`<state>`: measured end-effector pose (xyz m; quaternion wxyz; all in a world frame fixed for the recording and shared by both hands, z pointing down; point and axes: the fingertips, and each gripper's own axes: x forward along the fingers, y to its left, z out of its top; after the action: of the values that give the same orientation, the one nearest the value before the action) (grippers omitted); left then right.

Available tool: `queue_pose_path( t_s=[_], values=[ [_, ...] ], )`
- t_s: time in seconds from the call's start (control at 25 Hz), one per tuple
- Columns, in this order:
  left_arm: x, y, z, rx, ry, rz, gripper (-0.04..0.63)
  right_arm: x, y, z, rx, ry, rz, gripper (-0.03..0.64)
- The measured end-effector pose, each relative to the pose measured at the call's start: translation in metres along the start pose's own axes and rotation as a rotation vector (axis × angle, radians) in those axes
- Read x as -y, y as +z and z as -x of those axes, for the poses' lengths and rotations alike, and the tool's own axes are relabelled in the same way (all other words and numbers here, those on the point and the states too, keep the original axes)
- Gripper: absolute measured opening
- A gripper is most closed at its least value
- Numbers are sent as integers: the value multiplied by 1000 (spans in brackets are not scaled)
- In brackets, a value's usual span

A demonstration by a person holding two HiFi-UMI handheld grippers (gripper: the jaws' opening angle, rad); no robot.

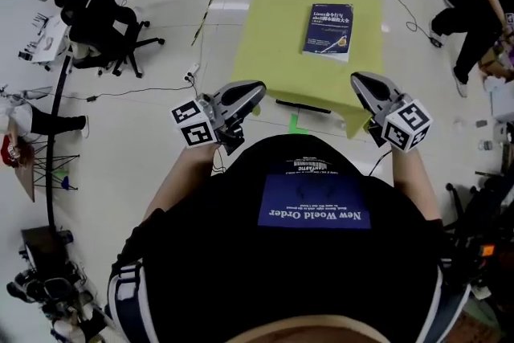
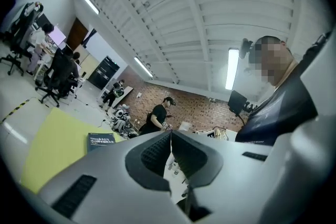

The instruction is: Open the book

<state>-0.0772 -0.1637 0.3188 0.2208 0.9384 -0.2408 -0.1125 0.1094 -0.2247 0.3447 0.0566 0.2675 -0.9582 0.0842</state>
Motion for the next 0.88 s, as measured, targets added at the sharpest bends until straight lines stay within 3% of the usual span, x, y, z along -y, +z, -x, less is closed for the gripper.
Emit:
queue_pose_path(
  t_s=[0.24,0.4,0.6,0.88],
  values=[
    [-17,0,-32,-35,81,0,6,49,-12,-19,4,71,-19,-14],
    [-41,6,-41,-42,89,14,6,70,-16,-38,-6,72,-33,-14],
    [-89,18,-39,-63,8,2,8,81,-6,-77,-13,19,-12,-14],
    [-175,66,-30,-96,-138,-45,6,91,20,-133,-21,-144,-38,-14]
  ],
)
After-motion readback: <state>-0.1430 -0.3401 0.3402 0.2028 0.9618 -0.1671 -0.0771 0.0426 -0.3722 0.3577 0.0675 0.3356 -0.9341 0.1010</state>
